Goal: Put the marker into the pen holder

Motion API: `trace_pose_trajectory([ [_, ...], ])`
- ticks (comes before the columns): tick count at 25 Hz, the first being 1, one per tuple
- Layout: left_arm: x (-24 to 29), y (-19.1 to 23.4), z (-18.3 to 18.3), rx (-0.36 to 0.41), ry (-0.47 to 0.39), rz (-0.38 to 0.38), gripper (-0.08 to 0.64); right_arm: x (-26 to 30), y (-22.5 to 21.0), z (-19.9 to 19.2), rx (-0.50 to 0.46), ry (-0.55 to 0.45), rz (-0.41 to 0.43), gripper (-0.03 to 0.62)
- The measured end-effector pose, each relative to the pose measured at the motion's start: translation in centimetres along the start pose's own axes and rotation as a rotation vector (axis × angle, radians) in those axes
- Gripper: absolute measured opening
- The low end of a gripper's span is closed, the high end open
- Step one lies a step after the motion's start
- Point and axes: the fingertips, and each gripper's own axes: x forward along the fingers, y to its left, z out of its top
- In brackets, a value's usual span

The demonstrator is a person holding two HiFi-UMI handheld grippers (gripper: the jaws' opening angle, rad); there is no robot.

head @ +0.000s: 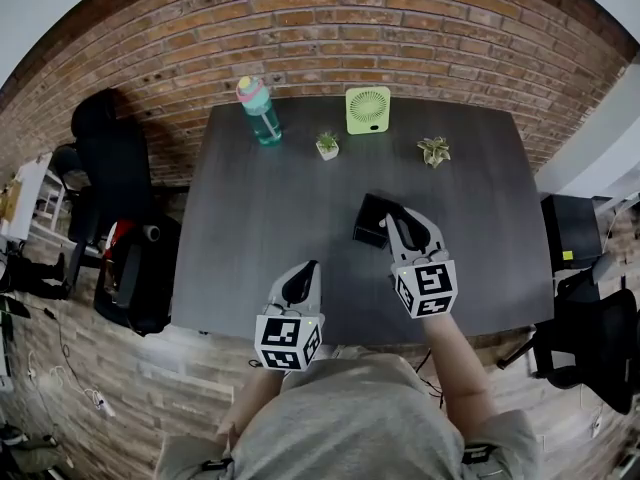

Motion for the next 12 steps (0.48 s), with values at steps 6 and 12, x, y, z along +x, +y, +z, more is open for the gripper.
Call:
trace_pose_trajectory([
  [6, 0.8, 0.7, -0.3, -0.006, 0.014, 0.007, 0.017, 2.1, -0.9, -3.1, 0.019, 0.068, -0.006, 0.073],
  [12, 1.4, 0.9, -0.5, -0.013, 0.021, 0.009, 0.017, 3.6, -1.0, -5.5, 0.017, 0.129, 0.000, 0.072],
])
